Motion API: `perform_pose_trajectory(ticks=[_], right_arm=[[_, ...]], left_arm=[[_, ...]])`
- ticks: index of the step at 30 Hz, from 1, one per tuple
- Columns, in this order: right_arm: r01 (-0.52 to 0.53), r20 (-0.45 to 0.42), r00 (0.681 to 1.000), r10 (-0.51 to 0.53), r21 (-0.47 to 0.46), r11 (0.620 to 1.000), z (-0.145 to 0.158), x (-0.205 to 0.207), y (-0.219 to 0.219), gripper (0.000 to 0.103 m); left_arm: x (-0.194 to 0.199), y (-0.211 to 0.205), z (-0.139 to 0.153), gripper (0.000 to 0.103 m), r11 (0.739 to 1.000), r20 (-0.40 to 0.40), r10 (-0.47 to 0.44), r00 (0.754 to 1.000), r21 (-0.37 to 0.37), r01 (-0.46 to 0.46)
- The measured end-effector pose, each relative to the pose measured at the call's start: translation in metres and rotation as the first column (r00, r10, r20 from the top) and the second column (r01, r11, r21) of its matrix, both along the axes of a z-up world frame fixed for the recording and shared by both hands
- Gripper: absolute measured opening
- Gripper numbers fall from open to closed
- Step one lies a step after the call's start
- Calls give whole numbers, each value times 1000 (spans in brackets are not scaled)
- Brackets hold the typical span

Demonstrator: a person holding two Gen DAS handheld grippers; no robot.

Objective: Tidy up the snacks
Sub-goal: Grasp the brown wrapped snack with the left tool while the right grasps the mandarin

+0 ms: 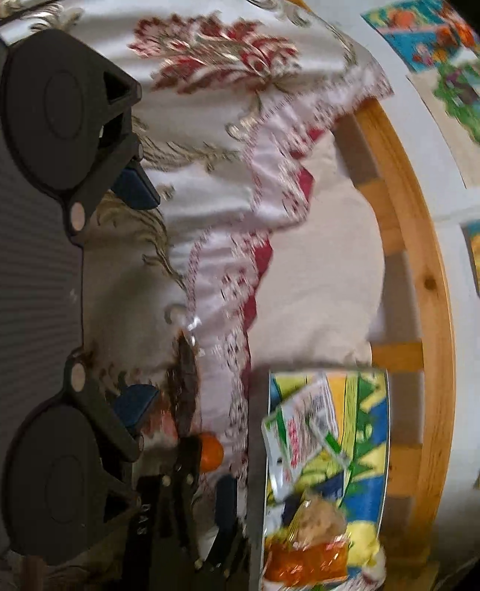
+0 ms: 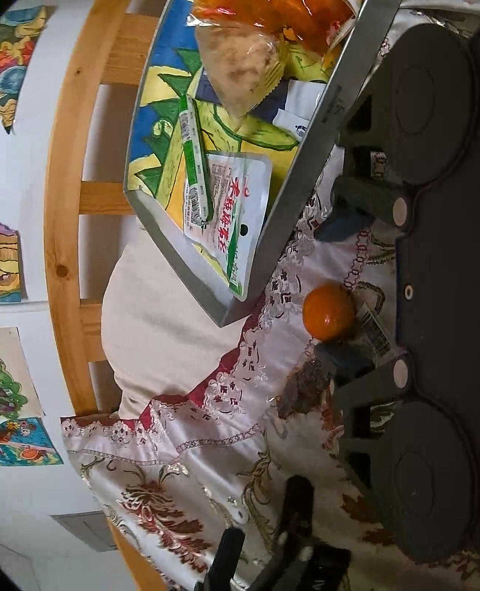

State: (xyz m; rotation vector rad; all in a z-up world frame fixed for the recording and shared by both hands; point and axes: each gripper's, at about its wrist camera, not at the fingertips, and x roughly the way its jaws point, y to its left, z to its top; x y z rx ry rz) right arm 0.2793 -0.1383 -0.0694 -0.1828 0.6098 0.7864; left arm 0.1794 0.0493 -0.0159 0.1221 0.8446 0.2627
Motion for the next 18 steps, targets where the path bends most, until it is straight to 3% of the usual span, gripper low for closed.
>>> perform_pose_trajectory(ticks=[3,10,14,18], right_arm=[[-22,-25,999,22,14,1000,1,1,-2,36],[-15,32,999,15,-8,1000,9,-8,-13,35],[14,61,998,-12,-32,999,16,-13,-33,35],[34,29,999,-33,-35,999,18,-15,-50,35]], left_arm=[[7,-8,-3,103,997,-21,-74,997,2,74],[15,-21,-16,102,967,-59,-249,967,43,252],[32,-23,-21,103,928,-137,-371,918,-26,371],[46,-32,-23,103,871,-163,-483,860,16,491]])
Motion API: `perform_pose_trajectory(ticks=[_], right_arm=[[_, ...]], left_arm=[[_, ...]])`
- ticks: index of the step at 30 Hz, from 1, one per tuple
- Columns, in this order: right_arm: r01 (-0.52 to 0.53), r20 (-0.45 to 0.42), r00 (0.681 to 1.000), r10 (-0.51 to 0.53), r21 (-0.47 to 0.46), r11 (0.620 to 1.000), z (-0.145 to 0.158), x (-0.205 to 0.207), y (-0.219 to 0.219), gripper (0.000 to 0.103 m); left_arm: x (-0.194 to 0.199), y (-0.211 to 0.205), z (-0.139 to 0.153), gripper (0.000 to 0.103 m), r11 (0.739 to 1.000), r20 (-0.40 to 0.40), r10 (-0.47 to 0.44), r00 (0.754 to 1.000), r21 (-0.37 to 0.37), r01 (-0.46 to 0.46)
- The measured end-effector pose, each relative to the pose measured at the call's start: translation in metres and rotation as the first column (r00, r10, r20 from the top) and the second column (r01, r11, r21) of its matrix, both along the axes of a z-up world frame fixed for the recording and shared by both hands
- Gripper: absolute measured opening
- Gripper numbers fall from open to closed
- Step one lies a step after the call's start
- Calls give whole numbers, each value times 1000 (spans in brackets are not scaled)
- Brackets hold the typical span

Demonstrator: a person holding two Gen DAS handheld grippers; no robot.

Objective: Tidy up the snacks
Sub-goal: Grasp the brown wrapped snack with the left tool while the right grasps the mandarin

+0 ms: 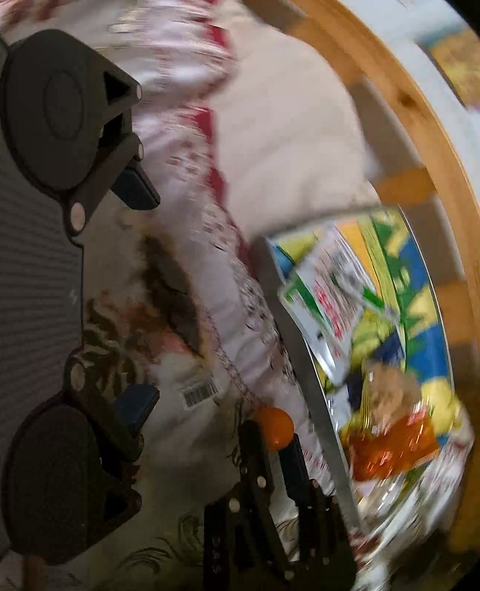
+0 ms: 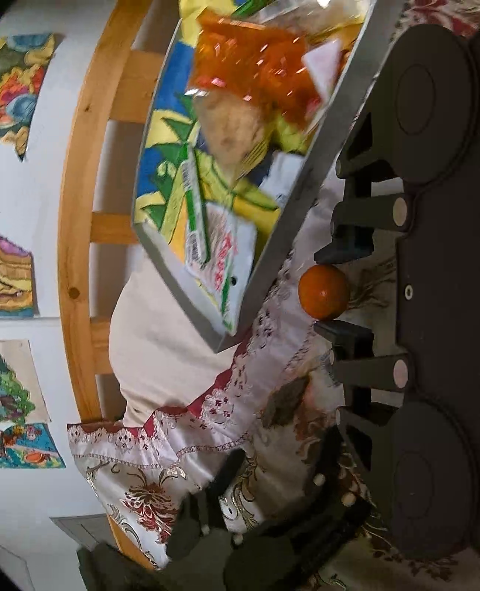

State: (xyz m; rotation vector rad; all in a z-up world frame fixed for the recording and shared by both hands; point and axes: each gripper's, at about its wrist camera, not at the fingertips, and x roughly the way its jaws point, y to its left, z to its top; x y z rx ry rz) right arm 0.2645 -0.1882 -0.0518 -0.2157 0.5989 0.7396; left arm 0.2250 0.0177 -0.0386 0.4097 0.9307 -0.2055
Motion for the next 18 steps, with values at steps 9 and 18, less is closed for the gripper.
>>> perform_pose_trajectory(ticks=[9,18], right_arm=[[-7,-13,1000,7,13,1000,-1,1,-4,35],[4,-22,1000,-3,23,1000,0,4,-8,35]], left_arm=[[42,-14,-11,102,968,-158,-244,957,22,251],[52,-4,-16,102,967,-330,-255,909,-92,238]])
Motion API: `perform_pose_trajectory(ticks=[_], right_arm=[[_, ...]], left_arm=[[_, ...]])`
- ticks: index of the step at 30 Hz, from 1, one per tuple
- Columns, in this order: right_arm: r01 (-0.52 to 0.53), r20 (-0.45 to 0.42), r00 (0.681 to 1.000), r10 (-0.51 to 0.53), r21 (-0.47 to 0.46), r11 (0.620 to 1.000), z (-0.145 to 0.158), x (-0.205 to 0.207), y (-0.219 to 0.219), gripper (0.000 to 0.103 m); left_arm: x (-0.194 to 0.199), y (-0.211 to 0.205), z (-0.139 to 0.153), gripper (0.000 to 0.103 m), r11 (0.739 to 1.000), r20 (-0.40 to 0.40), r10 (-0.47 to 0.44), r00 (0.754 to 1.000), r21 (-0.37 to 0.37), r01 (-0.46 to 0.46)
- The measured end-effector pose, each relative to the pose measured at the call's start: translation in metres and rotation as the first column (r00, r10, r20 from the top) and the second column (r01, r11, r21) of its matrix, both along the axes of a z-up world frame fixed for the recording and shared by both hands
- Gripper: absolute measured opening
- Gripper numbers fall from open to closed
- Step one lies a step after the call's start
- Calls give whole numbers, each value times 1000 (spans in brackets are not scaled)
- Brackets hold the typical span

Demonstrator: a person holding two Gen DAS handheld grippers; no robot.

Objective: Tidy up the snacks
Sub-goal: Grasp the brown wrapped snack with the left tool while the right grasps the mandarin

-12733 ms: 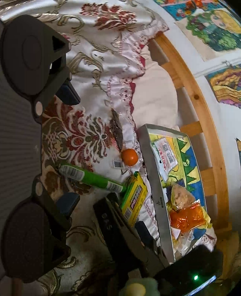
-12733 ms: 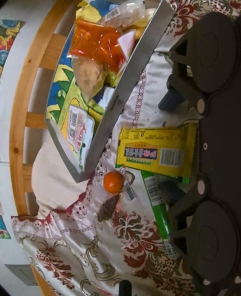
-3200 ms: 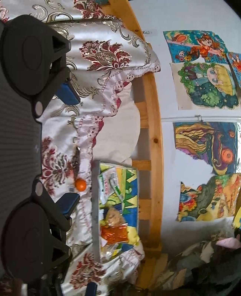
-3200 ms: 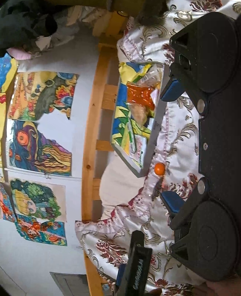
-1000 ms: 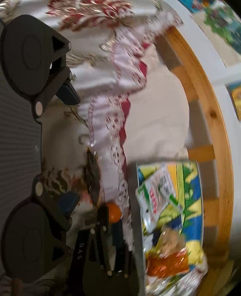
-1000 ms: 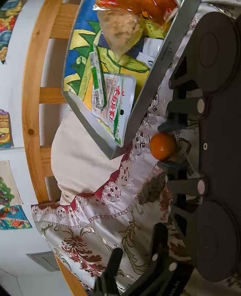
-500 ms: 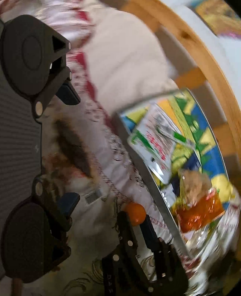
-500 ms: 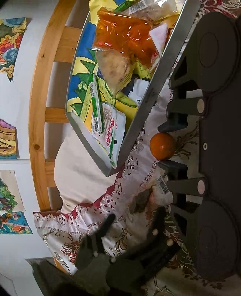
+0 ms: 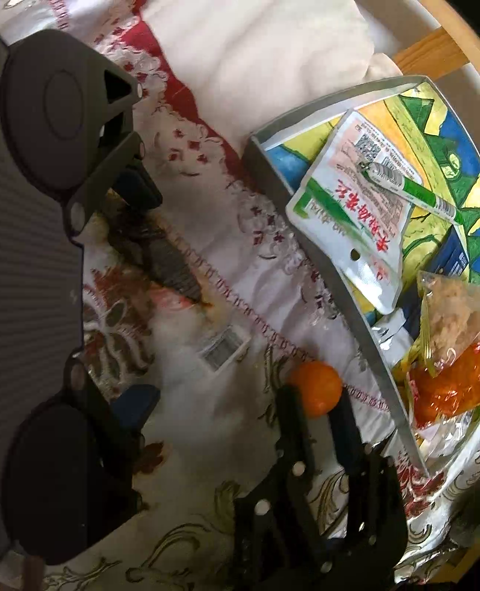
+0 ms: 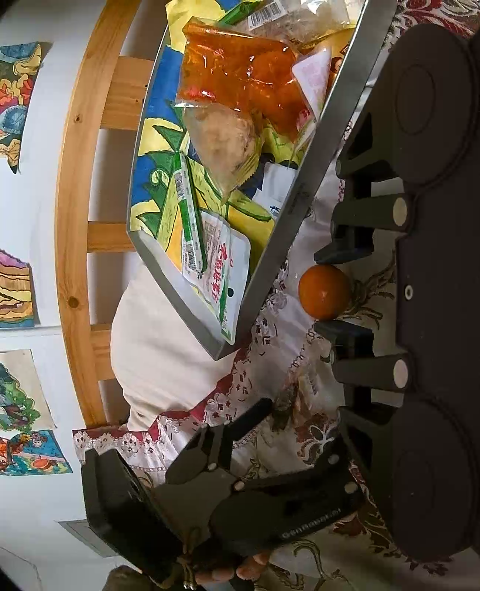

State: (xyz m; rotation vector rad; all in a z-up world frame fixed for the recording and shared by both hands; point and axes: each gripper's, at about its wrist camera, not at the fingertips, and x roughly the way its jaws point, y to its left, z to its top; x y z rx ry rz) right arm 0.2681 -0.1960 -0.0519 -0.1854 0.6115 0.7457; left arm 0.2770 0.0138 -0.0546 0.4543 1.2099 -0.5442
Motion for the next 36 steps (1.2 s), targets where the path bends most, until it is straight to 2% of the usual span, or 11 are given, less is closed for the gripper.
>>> perform_pose_trajectory(ticks=[3,9,16,18,22,25,28,30,32,36], right_arm=[[-8,3,1000,8,-9,1000,0,-1,2,35],[-13,9,1000,13,-22,1000,1,-6,4,35],[-3,19,1000,3,-34,999,0,-6,3,35],[-2,17,1000,2,-35,999,0,-6,2,35],[-1,14,1000,1,-28,1000,0,-5,2,35],[-2,13,1000,3,-26,1000,0,-5,3,35],[-6,17,1000,7,-30,1000,1,-6,4,35],[-8,24,1000,9,-32,999,2,-7,5,35],[-8,35,999,9,-37,999,3,-9,5,35],[1,57,998,1,-43,999,5,-11,4,35]], left_arm=[[-13,0,3,102,999,-19,34,999,-28,-34],[-43,-1,14,99,984,-54,68,996,-163,-76],[-40,-8,13,96,982,72,157,985,-113,-149],[-29,-7,9,93,983,72,156,985,-112,-147],[-26,-15,7,80,991,77,111,991,-76,-106],[-27,-15,9,69,989,69,131,989,-71,-126],[-33,-11,13,55,972,52,214,975,-113,-208],[-40,-13,12,52,962,66,253,965,-121,-244],[-47,-17,11,47,955,88,287,954,-106,-277],[-61,-27,14,46,942,137,335,932,-46,-332]])
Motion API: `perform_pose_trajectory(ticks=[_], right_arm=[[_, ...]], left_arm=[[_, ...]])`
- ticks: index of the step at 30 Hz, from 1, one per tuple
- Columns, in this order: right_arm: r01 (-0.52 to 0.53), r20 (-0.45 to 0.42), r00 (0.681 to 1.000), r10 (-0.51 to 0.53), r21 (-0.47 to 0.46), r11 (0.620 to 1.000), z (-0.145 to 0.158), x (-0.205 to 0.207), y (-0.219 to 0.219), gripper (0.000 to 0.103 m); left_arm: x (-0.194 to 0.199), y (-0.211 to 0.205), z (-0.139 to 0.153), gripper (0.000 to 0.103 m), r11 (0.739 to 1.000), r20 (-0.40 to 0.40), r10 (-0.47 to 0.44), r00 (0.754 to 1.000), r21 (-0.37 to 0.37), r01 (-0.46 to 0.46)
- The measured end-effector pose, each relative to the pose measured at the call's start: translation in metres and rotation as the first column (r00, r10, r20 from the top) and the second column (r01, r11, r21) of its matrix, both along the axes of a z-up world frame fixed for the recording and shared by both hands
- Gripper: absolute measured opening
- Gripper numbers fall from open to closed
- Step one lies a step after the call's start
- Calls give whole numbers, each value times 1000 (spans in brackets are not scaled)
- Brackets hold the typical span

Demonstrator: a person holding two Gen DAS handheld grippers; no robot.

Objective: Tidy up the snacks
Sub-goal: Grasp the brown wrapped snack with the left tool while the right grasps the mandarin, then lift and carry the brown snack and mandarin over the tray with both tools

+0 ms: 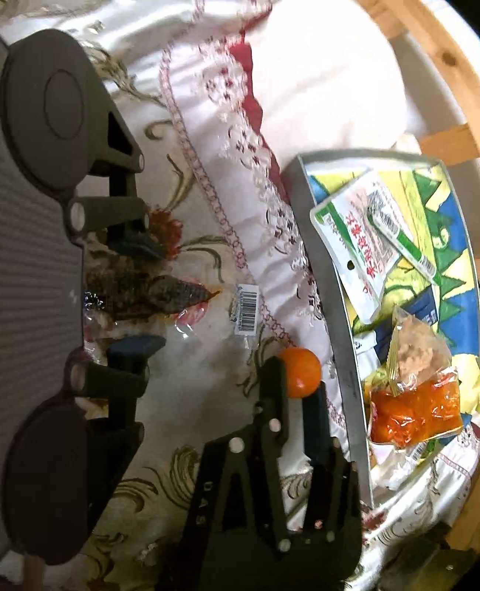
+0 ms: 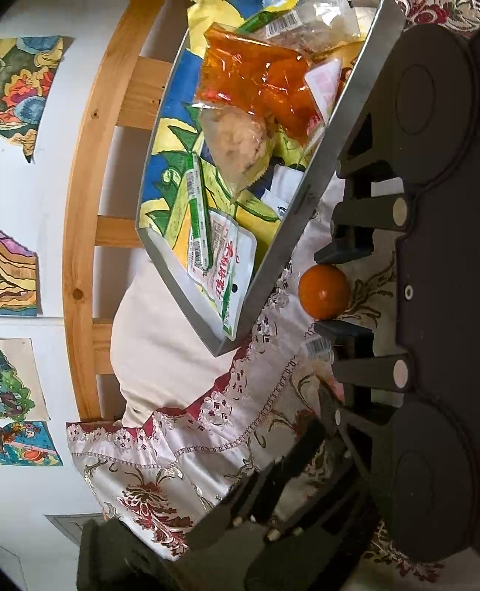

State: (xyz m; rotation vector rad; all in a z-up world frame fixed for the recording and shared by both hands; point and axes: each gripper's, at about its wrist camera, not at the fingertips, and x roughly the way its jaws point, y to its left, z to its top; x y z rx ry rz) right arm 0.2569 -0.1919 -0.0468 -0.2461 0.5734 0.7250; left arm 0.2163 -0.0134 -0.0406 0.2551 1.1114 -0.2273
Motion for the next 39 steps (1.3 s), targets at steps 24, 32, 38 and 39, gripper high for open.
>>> perform_pose_trajectory(ticks=[24,32,38,39], right_arm=[[38,111,993,-40,26,999,23,-24,-6,35],[52,132,989,-59,52,997,29,-23,-9,35],[74,146,985,-86,89,993,36,-19,-15,35],[78,148,985,-91,95,992,37,-19,-17,35]], left_arm=[[-19,-3,38,46,990,171,131,977,37,-139],[-4,9,66,46,976,250,217,944,-32,-216],[13,15,81,46,958,283,287,915,-98,-270],[15,14,82,46,956,285,293,913,-101,-275]])
